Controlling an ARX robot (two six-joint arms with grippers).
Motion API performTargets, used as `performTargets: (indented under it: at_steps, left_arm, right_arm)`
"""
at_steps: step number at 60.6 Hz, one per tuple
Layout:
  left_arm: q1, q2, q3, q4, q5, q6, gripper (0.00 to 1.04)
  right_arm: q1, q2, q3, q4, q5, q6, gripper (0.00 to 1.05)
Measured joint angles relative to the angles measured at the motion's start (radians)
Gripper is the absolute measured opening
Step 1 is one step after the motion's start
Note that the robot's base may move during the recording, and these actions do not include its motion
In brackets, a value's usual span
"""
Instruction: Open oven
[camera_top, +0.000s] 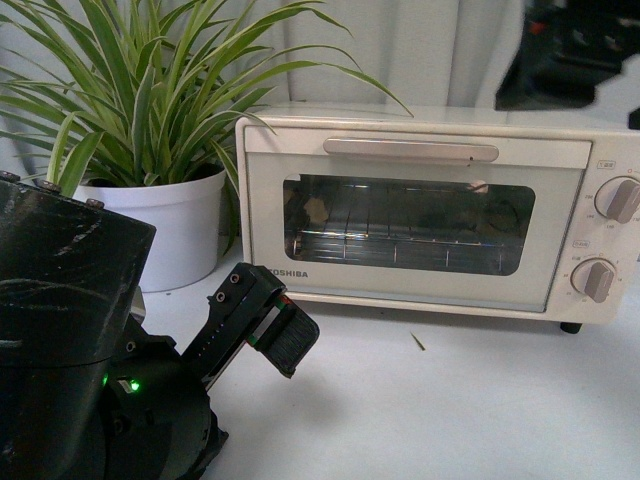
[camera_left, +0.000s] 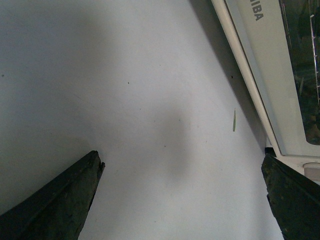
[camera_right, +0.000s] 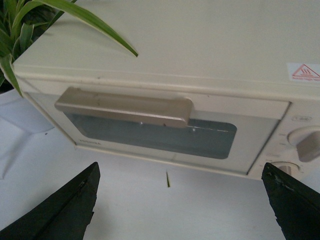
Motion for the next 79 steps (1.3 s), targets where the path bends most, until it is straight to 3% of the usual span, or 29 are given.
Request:
performTargets:
  at_steps: [9, 24, 79]
  left_arm:
    - [0.006, -0.005, -0.002, 0.001, 0.01, 0.0, 0.98]
    - [0.022, -0.02, -0.021, 0.008, 0.023, -0.003, 0.98]
    - [0.006, -0.03, -0.031, 0.021, 0.054, -0.051, 0.98]
  right_arm:
    - [0.041, 0.123, 0.166, -0.095, 0.119, 0.043, 0.95]
    - [0.061, 0.23, 0.288, -0.212, 0.225, 0.064, 0.95]
    - [0.06, 0.353, 0.384, -0.238, 0.388, 0.071, 0.95]
